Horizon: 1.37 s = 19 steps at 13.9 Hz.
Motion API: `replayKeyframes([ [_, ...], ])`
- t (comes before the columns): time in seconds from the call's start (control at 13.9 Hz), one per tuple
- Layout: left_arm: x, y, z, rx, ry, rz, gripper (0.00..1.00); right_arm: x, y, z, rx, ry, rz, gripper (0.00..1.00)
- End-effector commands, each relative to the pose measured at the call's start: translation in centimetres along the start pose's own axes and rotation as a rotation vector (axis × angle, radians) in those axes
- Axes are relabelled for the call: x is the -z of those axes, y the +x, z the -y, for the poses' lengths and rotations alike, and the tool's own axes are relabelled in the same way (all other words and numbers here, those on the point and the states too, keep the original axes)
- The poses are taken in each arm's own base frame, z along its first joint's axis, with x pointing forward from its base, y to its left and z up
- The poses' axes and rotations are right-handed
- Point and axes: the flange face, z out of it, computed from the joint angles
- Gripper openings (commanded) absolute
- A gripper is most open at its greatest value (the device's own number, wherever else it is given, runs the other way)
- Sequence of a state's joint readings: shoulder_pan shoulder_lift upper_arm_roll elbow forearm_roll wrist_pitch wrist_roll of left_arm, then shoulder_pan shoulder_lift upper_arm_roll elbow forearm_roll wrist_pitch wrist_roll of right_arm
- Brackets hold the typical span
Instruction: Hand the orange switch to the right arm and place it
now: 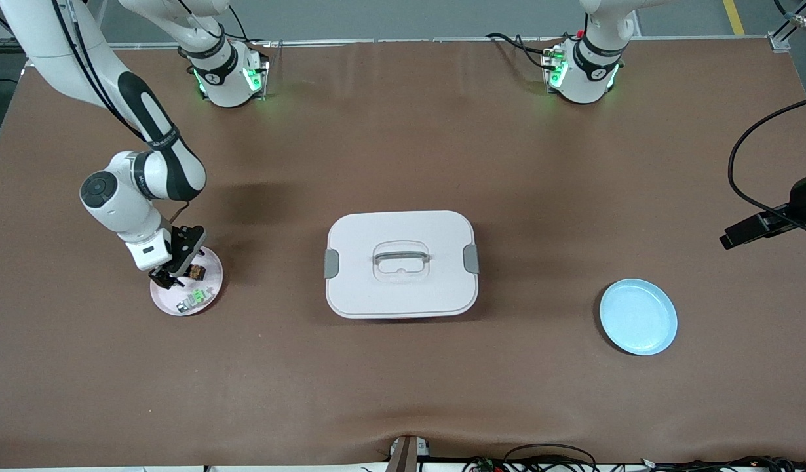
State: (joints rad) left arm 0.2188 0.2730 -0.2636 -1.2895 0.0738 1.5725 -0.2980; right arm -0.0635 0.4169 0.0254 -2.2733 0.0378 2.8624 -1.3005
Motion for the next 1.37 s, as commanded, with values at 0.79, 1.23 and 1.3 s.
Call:
replayKeyframes([
  [0.79,2.1,-1.9,-0.9,-0.053,0.02,-0.014,1.0,10.8,6.4,-5.7,-0.359,0.134,0.043,1.0],
  [1.23,3.3,-3.2,-1.8,-0.075,0.023,-0.014,1.0,20.7,7.4,-12.1,-0.701,0.11,0.163,1.0],
  [1.3,3.9,-3.6,-1.9,-0.085,0.024,-0.017,1.0,22.1,7.1,-12.7,-0.724,0.128,0.18,1.0],
])
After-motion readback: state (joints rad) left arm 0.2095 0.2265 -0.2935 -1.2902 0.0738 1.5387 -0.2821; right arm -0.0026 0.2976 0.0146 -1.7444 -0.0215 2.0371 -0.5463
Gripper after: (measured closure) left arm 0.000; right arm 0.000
